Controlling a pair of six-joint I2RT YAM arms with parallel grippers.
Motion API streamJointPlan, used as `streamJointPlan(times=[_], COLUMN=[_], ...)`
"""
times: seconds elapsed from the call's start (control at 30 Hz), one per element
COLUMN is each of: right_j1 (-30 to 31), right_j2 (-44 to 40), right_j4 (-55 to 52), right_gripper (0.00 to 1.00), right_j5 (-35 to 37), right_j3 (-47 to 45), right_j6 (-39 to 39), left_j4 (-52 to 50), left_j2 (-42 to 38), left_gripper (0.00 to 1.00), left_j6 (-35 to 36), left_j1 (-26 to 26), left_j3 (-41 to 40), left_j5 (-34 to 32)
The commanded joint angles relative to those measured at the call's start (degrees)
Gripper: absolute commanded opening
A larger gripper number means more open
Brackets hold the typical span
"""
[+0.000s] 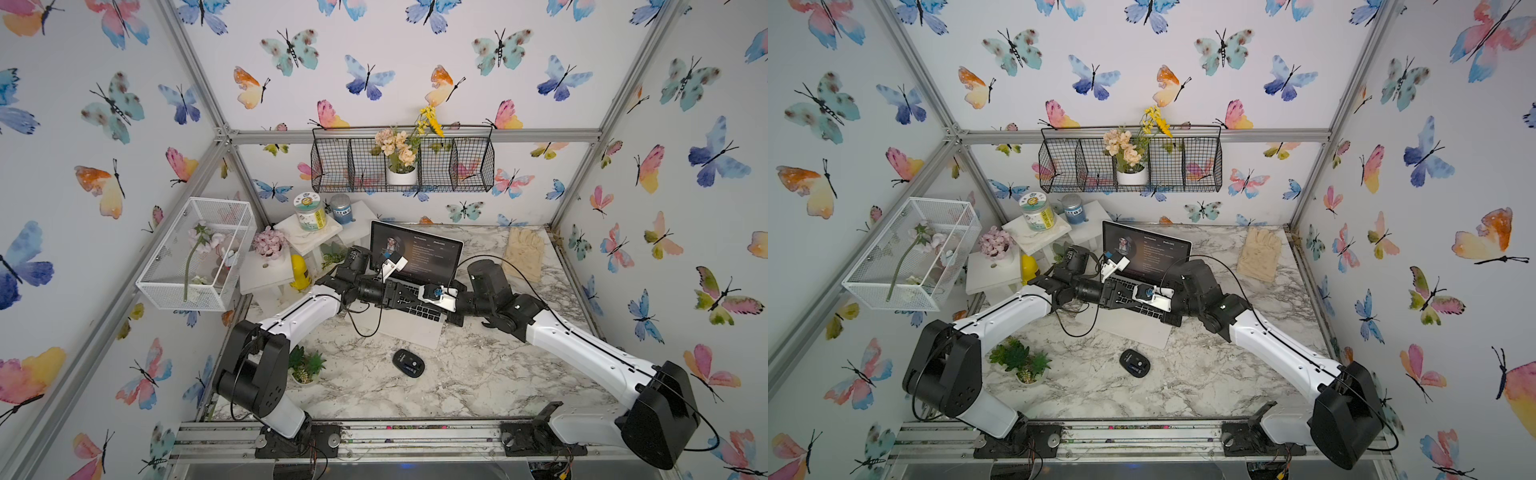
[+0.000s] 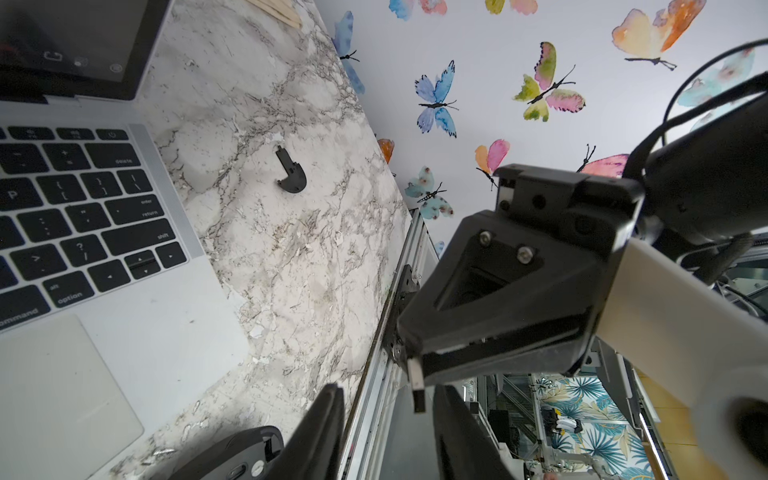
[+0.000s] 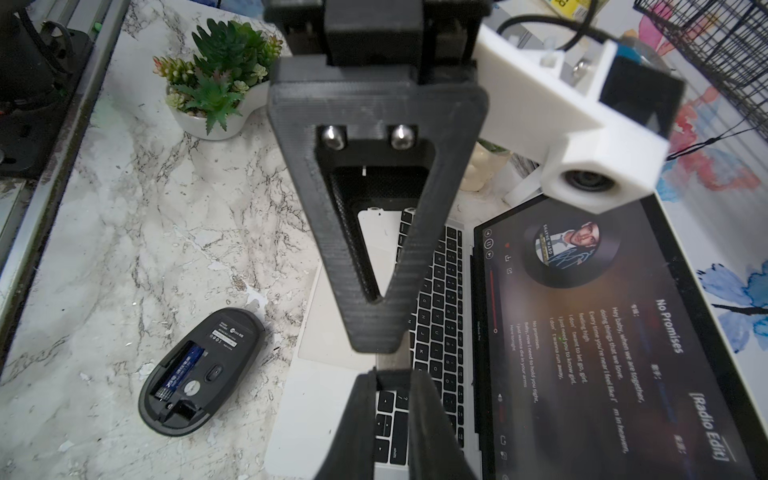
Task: Remove the wireless mouse receiver from the laptop
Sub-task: Take out the USB plug from the USB port.
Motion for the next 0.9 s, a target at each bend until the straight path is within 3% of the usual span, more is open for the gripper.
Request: streamJointPlan(times=[0.0,0.2,0.4,0.6,0.63,0.7,0.87], right_j1=[0.6,1.3,1.6,1.9,1.9,1.9,0.4], right_j2=[0.1,1.1,1.6,1.8,1.8,1.4,-3.8], right_j4=[-1.0,-1.0,-0.6,-0.2,-0.2,0.1,8.8], right_gripper=[0.07,0.07,0.07,0.07,0.10,0.27,0.59], right_j5=[1.7,2.3,2.6,2.8,2.7,2.6,7.0], right_j3=[1.5,1.6,1.6,2.0,2.1,2.0,-2.6], right_j6=[0.7,0.2,0.4,0.7,0.9,2.3,13.2], left_j4=[-0.8,0.3,0.6,1.4,1.4,1.5,4.2], left_j2=[0.9,1.2,1.3,1.3,1.3,0.8,-1.0], left_gripper=[0.37,0.34,0.16,0.04,0.03,0.01,0.00], left_j6=[0.6,-0.8,-1.0,-1.3,-1.2,-0.7,-1.5], left_j1=[-0.3,-0.3,-0.3,-0.3,-0.3,-0.1,1.7], left_j3=[0.9,1.0,1.3,0.8,0.8,0.5,-1.2], left_j5=[3.1,3.5,4.1,4.9,4.9,4.8,4.7])
